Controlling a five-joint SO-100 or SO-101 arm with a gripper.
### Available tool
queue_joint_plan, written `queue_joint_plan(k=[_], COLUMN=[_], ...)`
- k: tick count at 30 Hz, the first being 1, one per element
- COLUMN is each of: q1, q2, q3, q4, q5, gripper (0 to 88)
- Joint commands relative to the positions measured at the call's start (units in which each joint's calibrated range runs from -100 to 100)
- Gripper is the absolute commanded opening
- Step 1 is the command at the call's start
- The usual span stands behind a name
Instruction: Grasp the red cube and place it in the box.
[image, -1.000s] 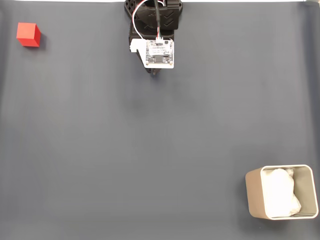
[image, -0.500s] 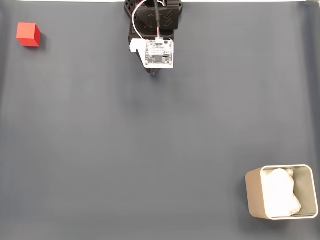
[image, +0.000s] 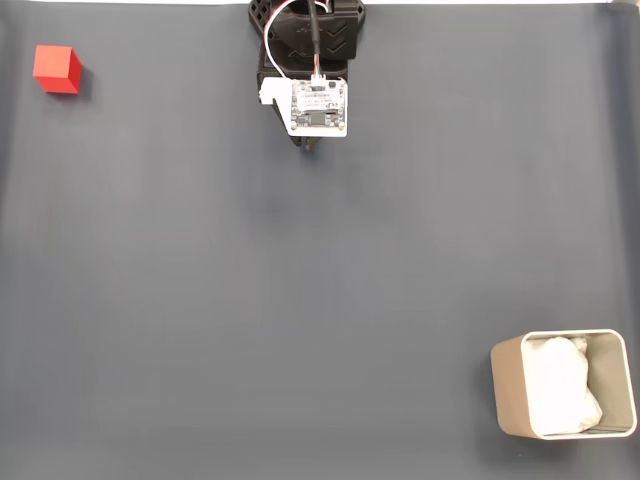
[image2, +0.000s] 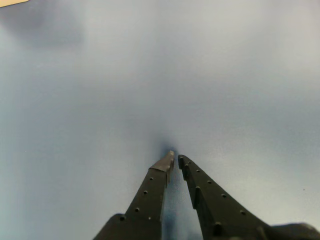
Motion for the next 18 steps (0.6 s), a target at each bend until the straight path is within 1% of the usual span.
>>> queue_joint_plan(k=[1,13,18], q1=[0.51,0.51,0.51], q2=[0.09,0.09,0.09], q3=[0.54,0.54,0.45], q4=[0.96,0.72,-3.71], q5=[-0.2,0.15,0.15], gripper=[0.0,0.0,0.0])
